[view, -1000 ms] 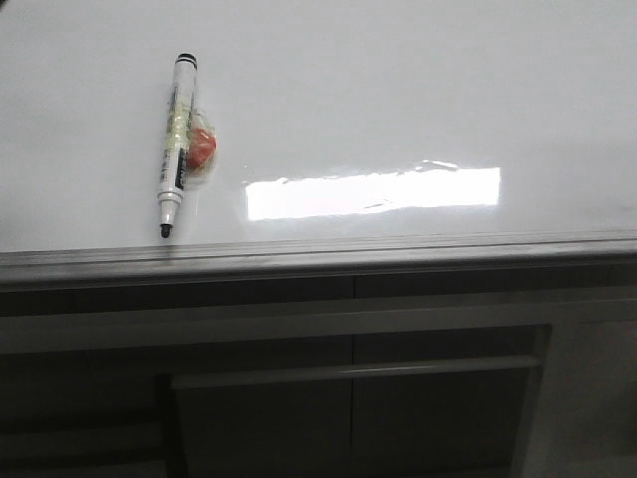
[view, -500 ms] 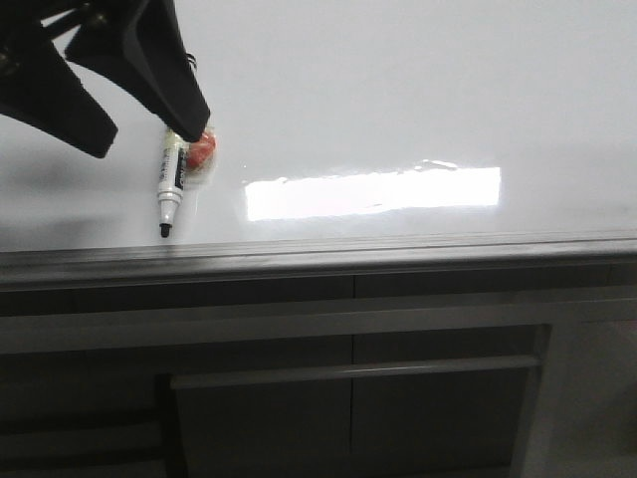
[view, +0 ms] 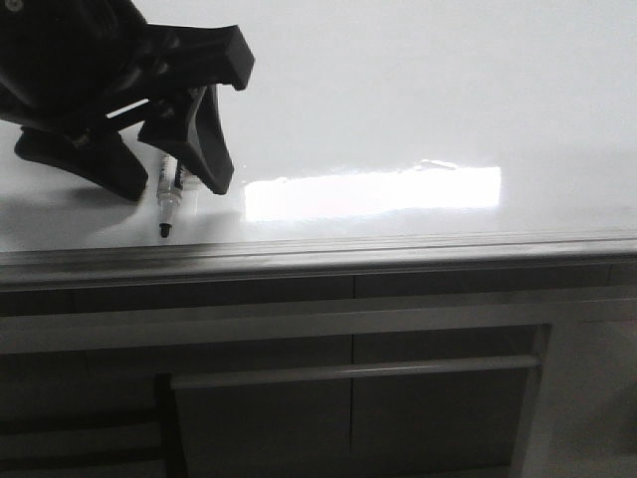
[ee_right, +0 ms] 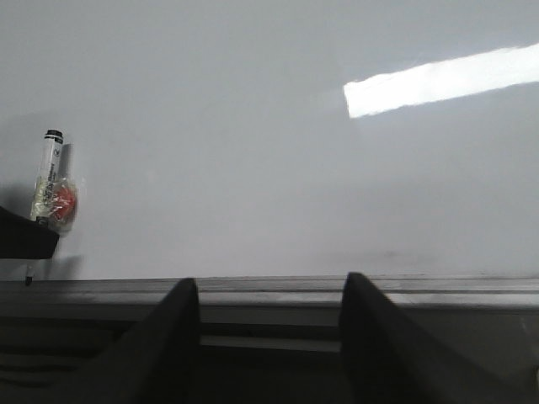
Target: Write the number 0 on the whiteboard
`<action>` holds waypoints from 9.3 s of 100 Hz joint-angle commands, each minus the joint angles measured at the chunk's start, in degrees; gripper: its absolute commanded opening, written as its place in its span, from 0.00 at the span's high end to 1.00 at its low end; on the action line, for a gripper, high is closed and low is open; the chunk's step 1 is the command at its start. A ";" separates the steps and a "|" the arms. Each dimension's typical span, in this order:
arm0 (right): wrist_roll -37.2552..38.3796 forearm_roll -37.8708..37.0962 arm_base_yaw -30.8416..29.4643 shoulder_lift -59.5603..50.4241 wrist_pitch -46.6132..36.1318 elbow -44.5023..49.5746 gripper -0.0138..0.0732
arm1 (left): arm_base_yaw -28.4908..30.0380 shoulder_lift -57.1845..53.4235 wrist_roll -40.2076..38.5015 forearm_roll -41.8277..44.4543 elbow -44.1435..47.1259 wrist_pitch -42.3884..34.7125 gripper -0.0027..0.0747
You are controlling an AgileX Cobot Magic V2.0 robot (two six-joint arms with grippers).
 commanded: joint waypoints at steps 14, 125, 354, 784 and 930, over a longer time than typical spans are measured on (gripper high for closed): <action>-0.08 -0.60 -0.24 1.02 -3.63 -1.49 0.47 | 0.17 0.49 -1.22 1.69 -2.07 -4.47 0.46; -38.50 6.31 29.40 30.76 18.53 -37.11 0.43 | -22.51 -16.02 51.25 8.96 -2.07 8.08 0.99; -41.65 -6.86 41.65 50.24 18.54 -47.88 0.66 | -25.15 -22.67 57.14 2.35 -2.07 12.58 0.99; 7.14 -25.54 10.55 64.86 18.31 -45.54 0.89 | -25.15 -62.66 -2.91 37.50 14.34 7.31 0.99; 7.14 -23.47 17.96 72.58 14.41 -53.71 0.90 | -25.15 -62.66 -2.91 37.47 14.34 7.31 0.99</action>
